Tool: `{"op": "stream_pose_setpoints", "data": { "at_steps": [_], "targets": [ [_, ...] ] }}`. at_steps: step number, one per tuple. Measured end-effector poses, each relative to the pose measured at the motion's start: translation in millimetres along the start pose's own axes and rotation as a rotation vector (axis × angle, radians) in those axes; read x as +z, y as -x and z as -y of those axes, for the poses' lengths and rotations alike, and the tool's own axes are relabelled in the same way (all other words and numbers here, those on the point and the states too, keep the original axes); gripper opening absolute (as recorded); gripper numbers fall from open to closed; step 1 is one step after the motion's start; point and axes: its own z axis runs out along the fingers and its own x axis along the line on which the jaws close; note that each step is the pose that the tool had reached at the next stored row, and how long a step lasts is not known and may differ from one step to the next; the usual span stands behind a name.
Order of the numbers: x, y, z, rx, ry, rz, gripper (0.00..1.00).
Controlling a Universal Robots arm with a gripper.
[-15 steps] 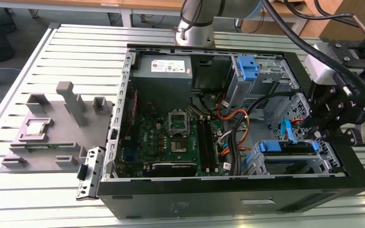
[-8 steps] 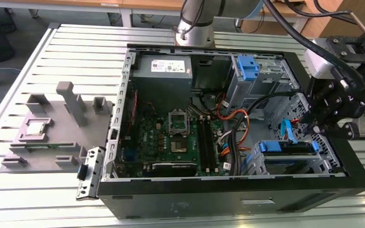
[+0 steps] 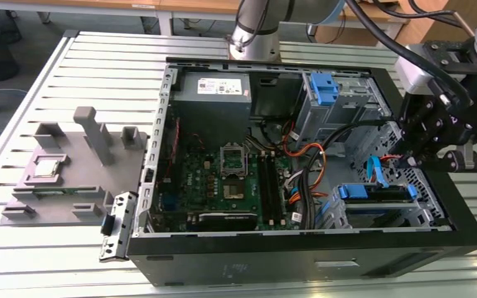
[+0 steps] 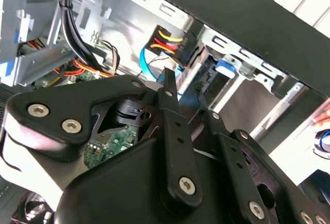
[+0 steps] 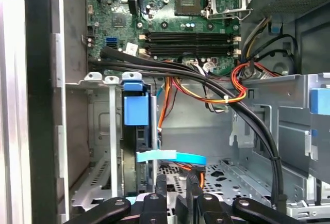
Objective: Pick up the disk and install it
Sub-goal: 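Insert the second disk wire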
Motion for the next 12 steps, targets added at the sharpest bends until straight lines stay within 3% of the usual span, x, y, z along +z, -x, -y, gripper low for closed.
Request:
{"op": "stream_pose_setpoints", "data": {
  "at_steps": [4,12],
  "targets": [
    [1.9,7.7,3.3,0.0,0.0,0.0001,0.29],
    [3.7,13.2,10.6,0.0,0.0,0.0001,0.29]
  ]
}}
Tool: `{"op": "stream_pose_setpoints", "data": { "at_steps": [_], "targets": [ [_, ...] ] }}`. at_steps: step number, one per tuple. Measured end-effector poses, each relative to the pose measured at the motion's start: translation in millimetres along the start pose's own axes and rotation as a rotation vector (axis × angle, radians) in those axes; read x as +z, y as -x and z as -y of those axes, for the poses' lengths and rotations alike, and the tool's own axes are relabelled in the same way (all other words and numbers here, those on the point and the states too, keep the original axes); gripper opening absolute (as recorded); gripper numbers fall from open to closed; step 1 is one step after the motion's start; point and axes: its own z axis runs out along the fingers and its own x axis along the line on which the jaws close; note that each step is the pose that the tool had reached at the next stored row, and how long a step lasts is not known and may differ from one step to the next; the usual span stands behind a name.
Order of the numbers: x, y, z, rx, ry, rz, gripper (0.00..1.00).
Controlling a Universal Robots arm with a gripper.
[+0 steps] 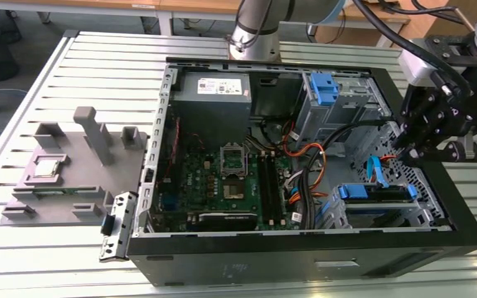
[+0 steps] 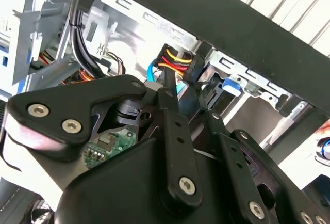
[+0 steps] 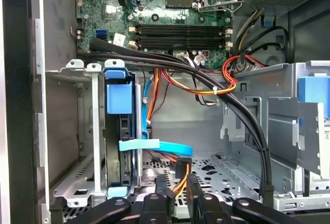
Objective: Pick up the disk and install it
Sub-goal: 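Insert the second disk wire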
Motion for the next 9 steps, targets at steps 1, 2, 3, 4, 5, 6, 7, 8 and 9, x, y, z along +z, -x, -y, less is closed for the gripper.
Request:
{"op": "stream_pose_setpoints", "data": {
  "at_steps": [1,2,3,4,5,6,7,8,9],
  "targets": [
    [0.2,0.7,0.9,0.0,0.0,0.0,0.29],
    [0.5,1.2,1.6,0.0,0.0,0.0001,0.29],
    [0.8,1.6,2.5,0.0,0.0,0.0003,0.29],
    [1.0,1.9,3.5,0.0,0.0,0.0002,0.29],
    [1.0,2.2,4.6,0.0,0.0,-0.0001,0.29],
    [1.2,2.3,5.9,0.0,0.0,-0.0002,0.29],
    [1.6,2.4,7.3,0.0,0.0002,0.0,0.29],
    [2.2,2.4,8.8,0.0,0.0004,0.0001,0.29],
    [2.8,2.4,10.3,0.0,0.0008,0.0,0.29]
  ]
}}
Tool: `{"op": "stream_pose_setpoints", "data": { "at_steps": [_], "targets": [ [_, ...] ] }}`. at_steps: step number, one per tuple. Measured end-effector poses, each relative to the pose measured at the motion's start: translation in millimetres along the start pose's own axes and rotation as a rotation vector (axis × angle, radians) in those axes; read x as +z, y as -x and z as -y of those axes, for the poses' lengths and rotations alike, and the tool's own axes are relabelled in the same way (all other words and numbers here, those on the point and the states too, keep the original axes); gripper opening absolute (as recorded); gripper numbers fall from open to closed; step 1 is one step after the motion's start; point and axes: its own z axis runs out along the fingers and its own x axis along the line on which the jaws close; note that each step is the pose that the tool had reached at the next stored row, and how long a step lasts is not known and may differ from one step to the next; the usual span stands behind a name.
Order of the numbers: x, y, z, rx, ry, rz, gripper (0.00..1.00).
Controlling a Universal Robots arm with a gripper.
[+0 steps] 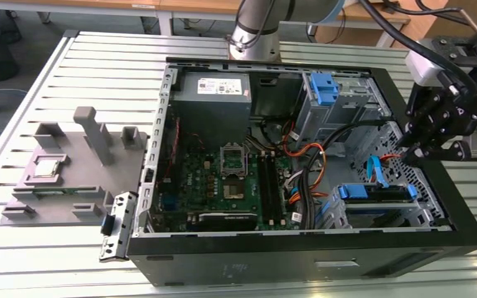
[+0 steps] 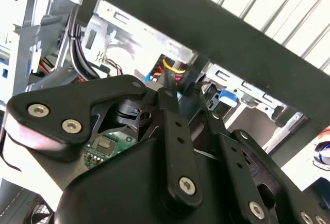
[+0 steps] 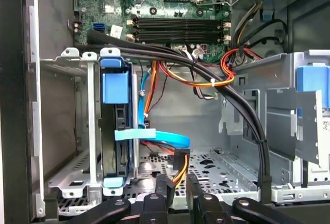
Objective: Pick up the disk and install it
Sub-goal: 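Insert the second disk wire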
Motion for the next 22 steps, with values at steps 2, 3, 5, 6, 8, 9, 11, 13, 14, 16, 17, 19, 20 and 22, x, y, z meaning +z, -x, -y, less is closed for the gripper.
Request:
{"op": "stream_pose_setpoints", "data": {
  "at_steps": [2,3,5,6,8,9,11,13,14,16,17,19,20,22],
  "targets": [
    [1.3,-0.1,3.0,0.0,0.0012,-0.0009,0.29],
    [2.1,-0.1,4.2,0.0,0.0018,-0.0014,0.29],
    [4.0,-0.2,6.0,0.0,0.003,-0.003,0.29],
    [4.9,-0.3,6.2,0.0,0.0033,-0.0046,0.29],
    [6.6,-0.4,6.1,0.0,0.0043,-0.0078,0.29],
    [7.1,-0.5,6.2,0.0,0.0048,-0.0085,0.29],
    [7.5,-0.5,6.2,0.0,0.005,-0.01,0.29],
    [7.7,-0.6,6.2,0.0,0.005,-0.0113,0.29],
    [7.8,-0.6,6.1,0.0,0.005,-0.0113,0.29],
    [8.1,-0.6,5.2,0.0,0.005,-0.0118,0.29],
    [8.3,-0.8,4.6,0.0,0.0049,-0.0126,0.29],
    [9.3,-1.1,3.1,0.0,0.0047,-0.0177,0.29],
    [9.8,-1.2,2.6,0.0,0.0046,-0.021,0.29],
    [11.0,-1.4,1.2,0.0,0.0042,-0.0306,0.29]
  ]
}}
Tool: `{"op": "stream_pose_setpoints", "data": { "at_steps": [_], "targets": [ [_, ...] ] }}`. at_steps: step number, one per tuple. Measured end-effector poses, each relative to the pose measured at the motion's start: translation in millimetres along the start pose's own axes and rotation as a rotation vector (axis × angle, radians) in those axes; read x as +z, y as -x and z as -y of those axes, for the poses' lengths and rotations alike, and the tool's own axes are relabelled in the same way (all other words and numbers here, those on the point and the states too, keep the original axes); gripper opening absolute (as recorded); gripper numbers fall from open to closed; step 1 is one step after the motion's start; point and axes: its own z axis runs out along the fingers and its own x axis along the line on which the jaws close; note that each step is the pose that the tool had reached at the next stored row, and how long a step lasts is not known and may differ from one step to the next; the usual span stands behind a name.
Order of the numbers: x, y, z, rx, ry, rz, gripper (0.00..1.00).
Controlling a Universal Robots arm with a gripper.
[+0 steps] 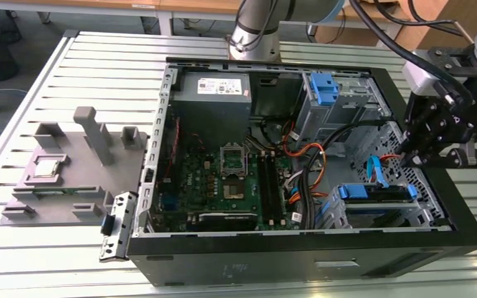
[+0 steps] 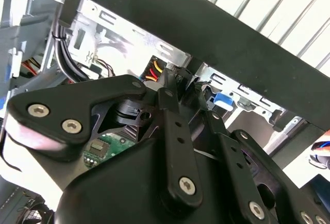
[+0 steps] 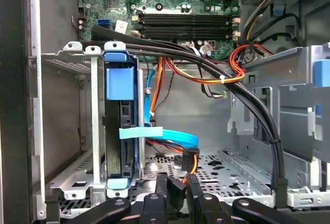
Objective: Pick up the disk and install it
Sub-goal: 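Insert the second disk wire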
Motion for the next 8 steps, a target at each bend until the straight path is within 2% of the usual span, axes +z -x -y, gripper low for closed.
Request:
{"op": "stream_pose_setpoints", "data": {
  "at_steps": [3,8],
  "targets": [
    [2.3,-0.4,-2.4,0.0,-0.0006,-0.0151,0.29],
    [4.2,-0.8,-4.0,-0.001,-0.0009,-0.0239,0.29]
  ]
}}
